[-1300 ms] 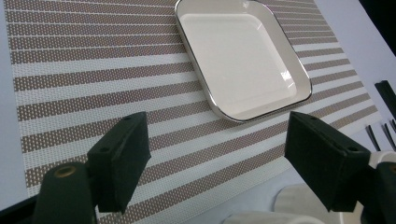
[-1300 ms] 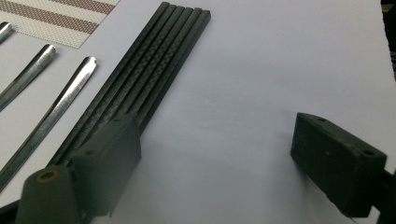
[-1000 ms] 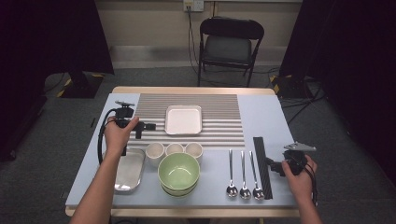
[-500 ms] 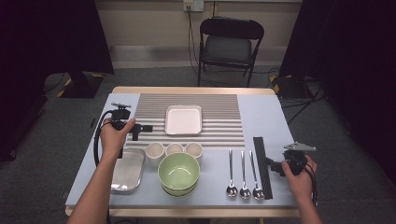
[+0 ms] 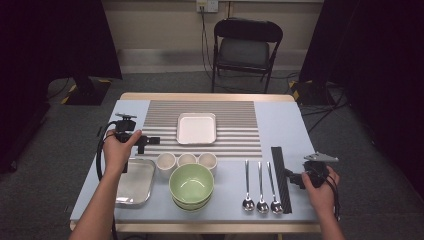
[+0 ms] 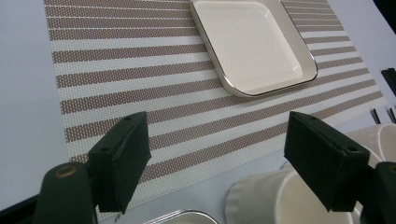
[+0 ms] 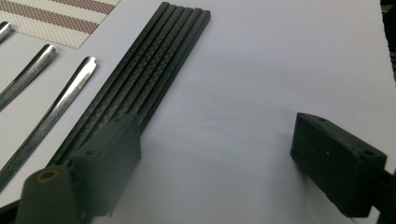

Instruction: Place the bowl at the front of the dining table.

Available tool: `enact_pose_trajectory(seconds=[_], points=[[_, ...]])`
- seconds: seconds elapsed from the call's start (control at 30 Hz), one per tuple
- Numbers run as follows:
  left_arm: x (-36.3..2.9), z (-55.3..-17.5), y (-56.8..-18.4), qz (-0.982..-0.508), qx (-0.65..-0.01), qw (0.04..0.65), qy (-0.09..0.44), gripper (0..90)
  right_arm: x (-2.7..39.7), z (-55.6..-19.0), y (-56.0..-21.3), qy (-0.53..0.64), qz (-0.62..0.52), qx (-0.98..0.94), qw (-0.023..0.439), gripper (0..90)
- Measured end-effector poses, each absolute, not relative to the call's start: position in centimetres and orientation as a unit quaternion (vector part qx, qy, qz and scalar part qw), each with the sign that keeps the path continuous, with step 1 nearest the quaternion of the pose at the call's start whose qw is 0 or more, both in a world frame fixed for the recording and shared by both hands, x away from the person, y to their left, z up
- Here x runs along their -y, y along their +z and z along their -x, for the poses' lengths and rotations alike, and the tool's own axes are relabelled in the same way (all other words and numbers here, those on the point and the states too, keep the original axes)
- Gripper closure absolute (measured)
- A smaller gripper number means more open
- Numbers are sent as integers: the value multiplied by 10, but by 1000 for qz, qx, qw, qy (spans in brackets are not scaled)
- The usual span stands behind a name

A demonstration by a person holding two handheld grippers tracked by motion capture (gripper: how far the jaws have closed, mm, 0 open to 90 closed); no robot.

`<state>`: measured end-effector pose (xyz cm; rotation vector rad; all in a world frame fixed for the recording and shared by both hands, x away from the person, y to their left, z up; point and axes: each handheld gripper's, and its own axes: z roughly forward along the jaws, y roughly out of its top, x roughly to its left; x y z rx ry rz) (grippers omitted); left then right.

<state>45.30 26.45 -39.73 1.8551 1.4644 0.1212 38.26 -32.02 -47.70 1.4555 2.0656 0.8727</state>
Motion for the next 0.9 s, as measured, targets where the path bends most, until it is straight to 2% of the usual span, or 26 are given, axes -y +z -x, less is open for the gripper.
enact_pose_trajectory(seconds=[0.9], points=[[-271, -438, -397, -731, -565, 379, 52, 217, 320, -383, -477, 317, -530, -751, 232, 149]])
